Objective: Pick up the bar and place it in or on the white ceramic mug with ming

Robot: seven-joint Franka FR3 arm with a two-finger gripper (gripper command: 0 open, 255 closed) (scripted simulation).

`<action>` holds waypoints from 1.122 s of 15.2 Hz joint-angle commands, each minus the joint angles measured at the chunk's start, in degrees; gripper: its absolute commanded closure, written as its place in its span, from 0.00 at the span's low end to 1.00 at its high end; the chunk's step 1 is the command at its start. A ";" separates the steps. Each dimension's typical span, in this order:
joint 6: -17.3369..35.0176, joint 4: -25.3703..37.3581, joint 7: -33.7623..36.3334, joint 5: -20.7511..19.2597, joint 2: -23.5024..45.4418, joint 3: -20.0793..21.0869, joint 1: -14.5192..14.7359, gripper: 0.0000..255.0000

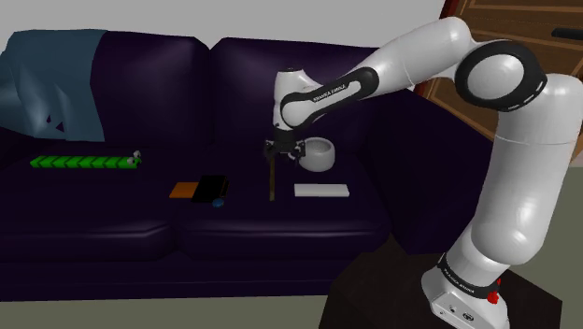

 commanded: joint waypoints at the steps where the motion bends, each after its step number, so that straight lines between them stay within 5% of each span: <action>1: 0.88 3.74 1.60 -1.15 4.51 -0.79 0.40 0.00; 5: 0.64 12.58 4.68 -2.73 12.89 -2.17 1.94 0.00; 17: 4.82 11.67 5.20 -3.59 16.22 -2.74 2.39 0.00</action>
